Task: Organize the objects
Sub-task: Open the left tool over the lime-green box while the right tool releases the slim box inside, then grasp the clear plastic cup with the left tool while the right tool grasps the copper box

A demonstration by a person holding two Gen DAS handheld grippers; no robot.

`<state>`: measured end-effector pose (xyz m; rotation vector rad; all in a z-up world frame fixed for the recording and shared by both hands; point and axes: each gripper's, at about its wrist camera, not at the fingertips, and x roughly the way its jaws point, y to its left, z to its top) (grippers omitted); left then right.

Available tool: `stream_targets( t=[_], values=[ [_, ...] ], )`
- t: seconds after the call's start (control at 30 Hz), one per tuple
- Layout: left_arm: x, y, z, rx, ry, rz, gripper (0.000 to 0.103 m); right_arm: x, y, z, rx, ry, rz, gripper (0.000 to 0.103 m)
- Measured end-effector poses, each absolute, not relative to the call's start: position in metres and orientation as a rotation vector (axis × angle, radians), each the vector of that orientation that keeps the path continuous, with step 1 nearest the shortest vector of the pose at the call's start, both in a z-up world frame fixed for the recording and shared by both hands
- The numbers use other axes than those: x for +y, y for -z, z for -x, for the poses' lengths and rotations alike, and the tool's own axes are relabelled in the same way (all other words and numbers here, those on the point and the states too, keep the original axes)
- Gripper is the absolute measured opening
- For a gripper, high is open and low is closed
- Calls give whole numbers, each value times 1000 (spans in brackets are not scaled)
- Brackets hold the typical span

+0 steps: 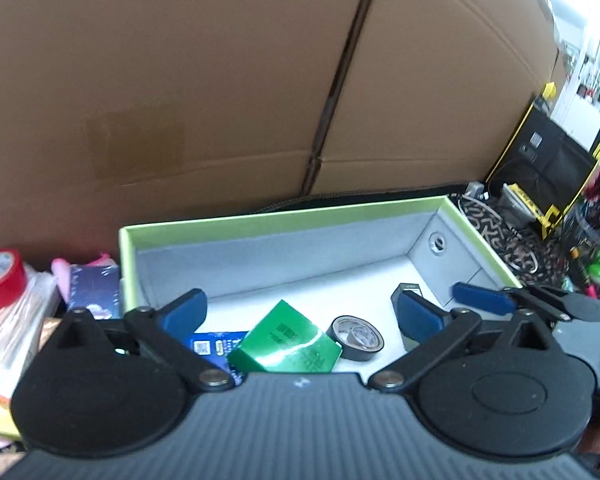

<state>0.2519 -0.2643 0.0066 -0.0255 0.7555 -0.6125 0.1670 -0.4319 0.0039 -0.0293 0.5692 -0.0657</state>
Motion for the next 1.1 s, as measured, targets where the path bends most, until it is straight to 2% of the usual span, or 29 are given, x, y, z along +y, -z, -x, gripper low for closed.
stream_targets(
  t=[0.03, 0.2, 0.33, 0.43, 0.57, 0.8, 0.97, 1.1],
  values=[
    [-260, -10, -248, 747, 614, 36, 103, -429, -9, -160, 534, 77, 47, 75],
    [-225, -31, -211, 658, 626, 54, 103, -416, -29, -118, 392, 59, 54, 79],
    [-184, -39, -168, 582, 631, 41, 103, -397, -34, -85, 287, 11, 15, 87],
    [-152, -36, -136, 534, 596, 29, 103, -372, -27, -71, 257, -39, 7, 88],
    [-102, -22, -104, 510, 515, 15, 103, -335, -11, -64, 269, -91, 36, 88],
    [1, 14, -85, 603, 303, 127, 103, -263, 17, -71, 327, -223, 157, 88],
    [39, 31, -84, 641, 218, 170, 103, -208, 31, -81, 365, -334, 242, 87],
    [51, 24, -81, 615, 242, 155, 103, -183, 34, -102, 365, -391, 273, 87]
  ],
)
